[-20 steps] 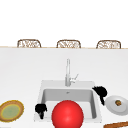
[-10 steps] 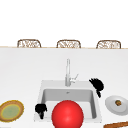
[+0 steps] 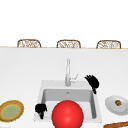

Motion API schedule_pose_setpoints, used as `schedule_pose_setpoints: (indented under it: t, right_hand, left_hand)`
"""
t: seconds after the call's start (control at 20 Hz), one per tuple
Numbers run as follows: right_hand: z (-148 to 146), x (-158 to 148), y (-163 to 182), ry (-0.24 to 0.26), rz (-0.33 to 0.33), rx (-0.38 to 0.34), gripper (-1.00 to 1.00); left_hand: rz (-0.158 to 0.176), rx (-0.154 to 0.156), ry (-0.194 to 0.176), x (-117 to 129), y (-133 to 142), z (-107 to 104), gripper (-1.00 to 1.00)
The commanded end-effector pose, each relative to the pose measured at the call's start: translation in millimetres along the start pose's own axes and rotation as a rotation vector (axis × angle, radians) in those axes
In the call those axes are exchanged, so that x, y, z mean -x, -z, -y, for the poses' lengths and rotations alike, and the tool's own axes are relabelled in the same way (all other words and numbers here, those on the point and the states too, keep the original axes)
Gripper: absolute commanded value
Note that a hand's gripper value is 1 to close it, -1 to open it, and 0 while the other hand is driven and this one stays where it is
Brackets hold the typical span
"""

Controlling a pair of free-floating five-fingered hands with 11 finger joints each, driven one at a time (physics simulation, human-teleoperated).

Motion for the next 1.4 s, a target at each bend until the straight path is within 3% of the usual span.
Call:
schedule_pose_setpoints:
  t: [0.0,0.35,0.45,1.05,1.15,1.35]
  right_hand:
    - [0,0,0,-0.001,-0.001,0.003,-1.00]
    - [-5,-29,8,-0.043,0.048,0.143,-1.00]
    - [-4,-32,27,-0.021,0.021,0.128,-1.00]
    - [-17,-51,125,0.056,0.013,0.013,-1.00]
    - [-14,-47,133,0.033,0.020,-0.035,-1.00]
    - [-16,-46,152,0.059,0.025,-0.115,-1.00]
  left_hand:
    - [0.000,0.000,0.000,0,0,0,0.00]
    - [0.000,0.000,0.000,0,0,0,0.00]
    - [0.000,0.000,0.000,0,0,0,0.00]
    - [0.000,0.000,0.000,0,0,0,0.00]
    - [0.000,0.000,0.000,0,0,0,0.00]
    - [0.000,0.000,0.000,0,0,0,0.00]
